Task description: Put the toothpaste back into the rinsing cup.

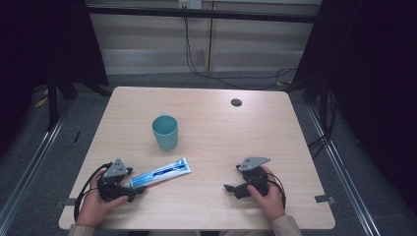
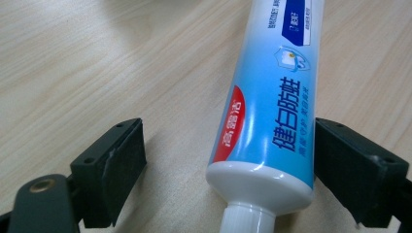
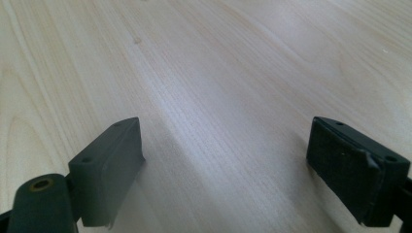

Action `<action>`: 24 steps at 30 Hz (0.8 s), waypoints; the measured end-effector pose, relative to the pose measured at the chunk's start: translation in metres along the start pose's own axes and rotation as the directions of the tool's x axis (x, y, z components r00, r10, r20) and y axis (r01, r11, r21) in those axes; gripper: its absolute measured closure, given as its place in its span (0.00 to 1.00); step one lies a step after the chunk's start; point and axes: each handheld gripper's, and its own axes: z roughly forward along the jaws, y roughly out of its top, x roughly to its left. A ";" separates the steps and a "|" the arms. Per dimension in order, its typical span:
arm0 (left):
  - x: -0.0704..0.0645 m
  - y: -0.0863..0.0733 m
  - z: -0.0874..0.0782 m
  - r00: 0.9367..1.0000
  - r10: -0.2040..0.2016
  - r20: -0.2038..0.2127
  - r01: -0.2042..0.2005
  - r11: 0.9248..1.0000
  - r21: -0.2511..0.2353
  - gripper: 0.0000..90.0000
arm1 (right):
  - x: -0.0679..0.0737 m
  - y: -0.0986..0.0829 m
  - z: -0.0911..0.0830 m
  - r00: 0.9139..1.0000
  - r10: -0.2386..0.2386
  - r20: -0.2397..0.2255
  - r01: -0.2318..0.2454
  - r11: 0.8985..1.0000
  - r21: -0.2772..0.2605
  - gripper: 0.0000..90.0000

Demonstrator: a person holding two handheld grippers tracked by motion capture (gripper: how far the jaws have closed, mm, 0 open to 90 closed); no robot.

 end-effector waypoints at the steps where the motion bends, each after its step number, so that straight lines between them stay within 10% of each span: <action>1: 0.000 0.000 0.000 1.000 0.000 0.000 0.000 1.000 0.000 0.15 | 0.000 0.000 0.000 1.000 0.002 0.001 -0.002 1.000 0.000 0.14; 24: -0.004 0.011 -0.003 1.000 0.006 0.003 -0.007 0.994 0.105 0.17 | 0.000 0.000 0.000 1.000 0.001 -0.001 -0.002 1.000 -0.002 0.14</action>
